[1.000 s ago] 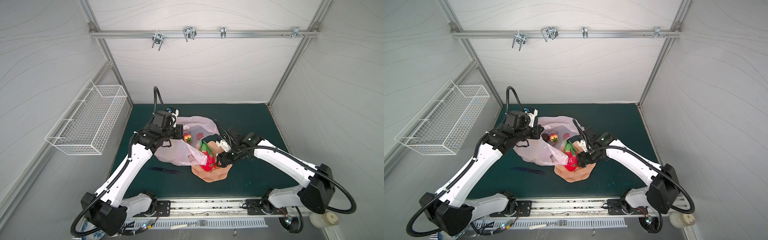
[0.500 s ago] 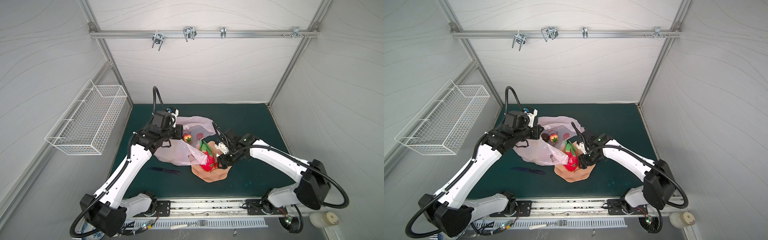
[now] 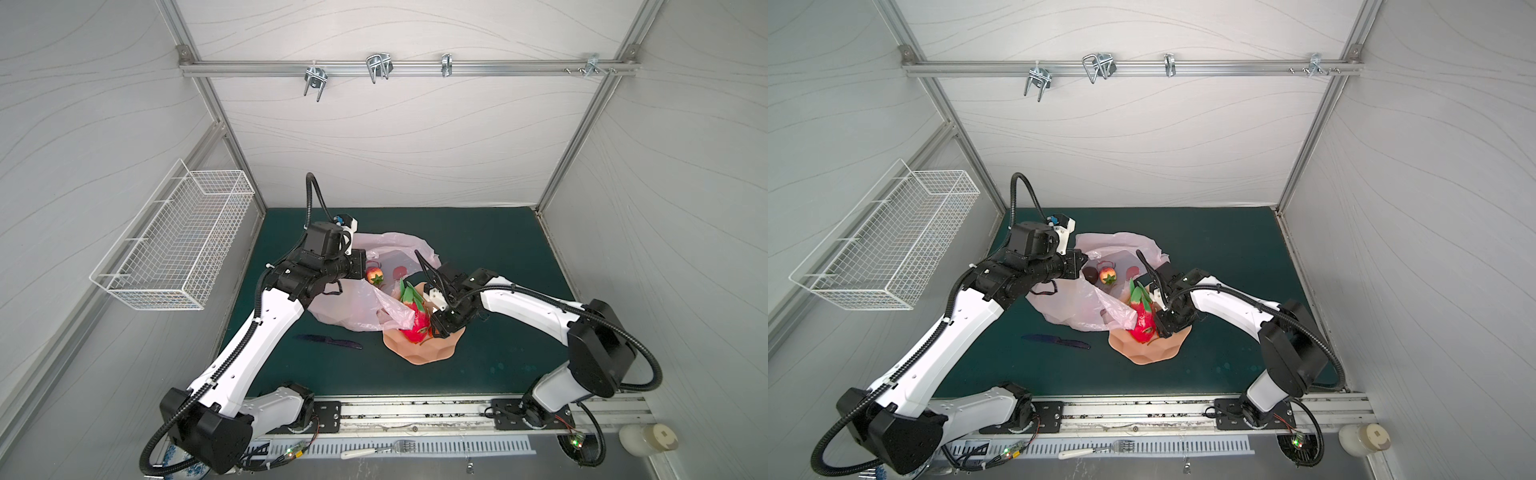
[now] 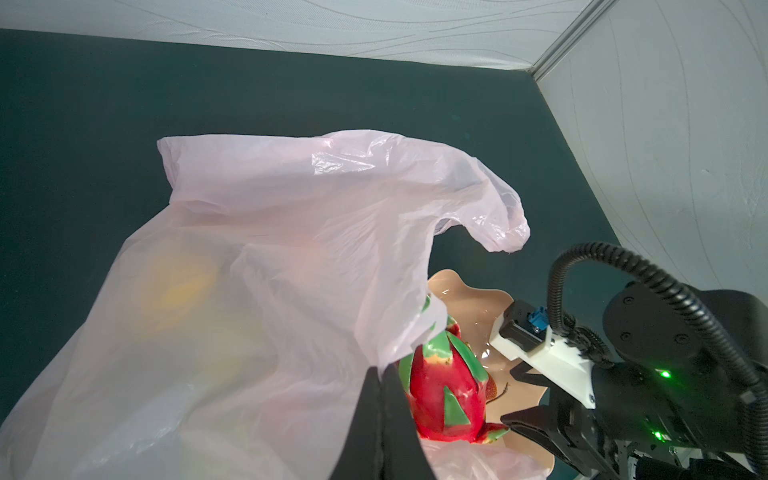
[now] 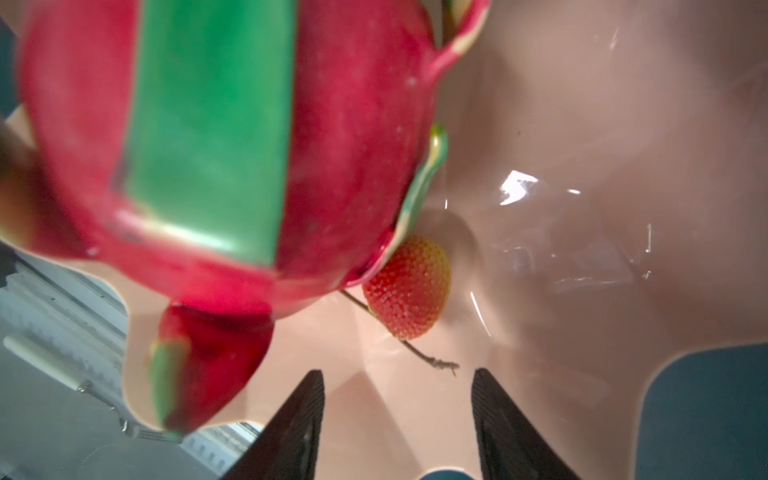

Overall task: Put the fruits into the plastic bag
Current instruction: 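Lower the right gripper onto the small strawberry beside the dragon fruit and close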

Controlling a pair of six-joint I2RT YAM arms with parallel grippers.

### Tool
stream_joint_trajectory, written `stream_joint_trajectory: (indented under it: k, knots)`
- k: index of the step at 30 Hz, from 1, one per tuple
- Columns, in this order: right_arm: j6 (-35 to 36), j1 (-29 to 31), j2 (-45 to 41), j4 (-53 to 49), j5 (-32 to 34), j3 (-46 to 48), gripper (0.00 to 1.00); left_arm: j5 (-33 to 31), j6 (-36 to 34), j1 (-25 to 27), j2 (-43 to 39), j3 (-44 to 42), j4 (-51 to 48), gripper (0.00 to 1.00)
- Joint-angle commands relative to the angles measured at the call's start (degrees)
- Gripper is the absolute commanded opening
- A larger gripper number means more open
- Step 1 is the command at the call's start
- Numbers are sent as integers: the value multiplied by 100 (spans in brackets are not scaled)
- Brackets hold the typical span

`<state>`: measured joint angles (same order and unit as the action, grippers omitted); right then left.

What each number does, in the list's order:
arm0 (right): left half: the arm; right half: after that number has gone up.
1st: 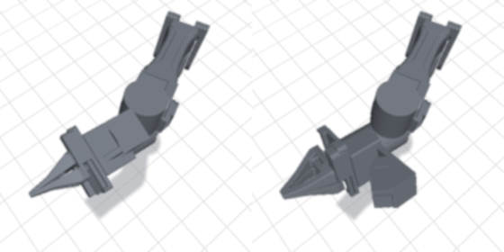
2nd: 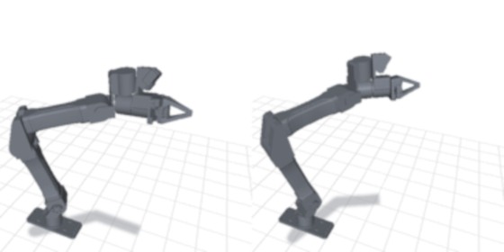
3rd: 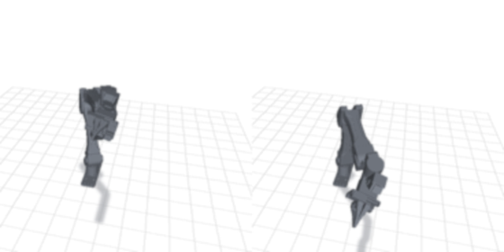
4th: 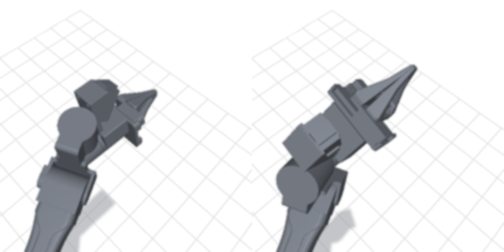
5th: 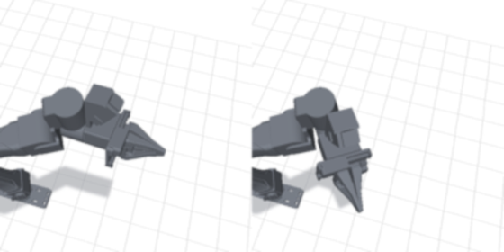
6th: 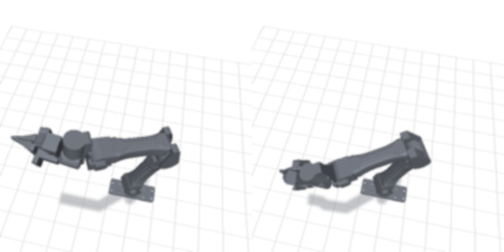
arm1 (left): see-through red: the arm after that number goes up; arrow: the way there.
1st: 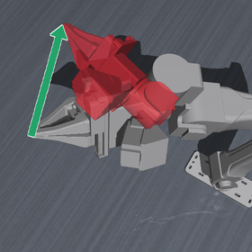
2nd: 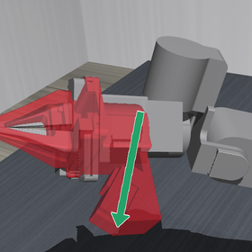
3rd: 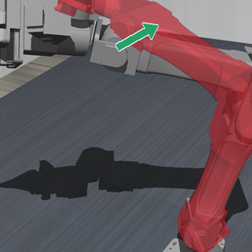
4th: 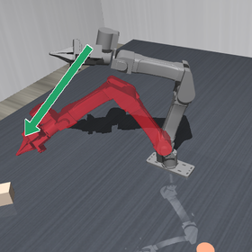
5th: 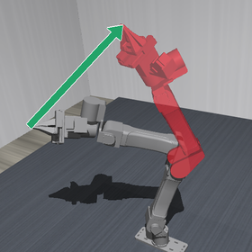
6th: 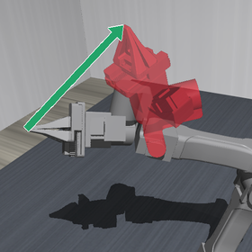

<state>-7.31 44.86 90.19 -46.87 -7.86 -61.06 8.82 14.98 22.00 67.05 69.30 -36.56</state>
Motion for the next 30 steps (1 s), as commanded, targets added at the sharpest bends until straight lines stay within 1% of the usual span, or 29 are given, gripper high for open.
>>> stream_joint_trajectory:
  k: [1,7,19,24,28,30]
  knots:
    - [254,-30,178,111,104,-2,57,49,-65,-29,-34,242,184,0]
    - [330,-30,419,299,109,-28,56,33,-48,-29,-13,262,176,0]
    - [391,-42,706,599,33,13,51,9,-27,-29,35,308,164,0]
    - [391,-42,727,679,3,76,44,-3,-26,-31,42,311,152,0]
    - [398,-41,688,639,2,76,36,5,-35,-29,74,328,159,0]
    - [404,-40,629,603,11,76,35,18,-42,-31,91,338,160,0]
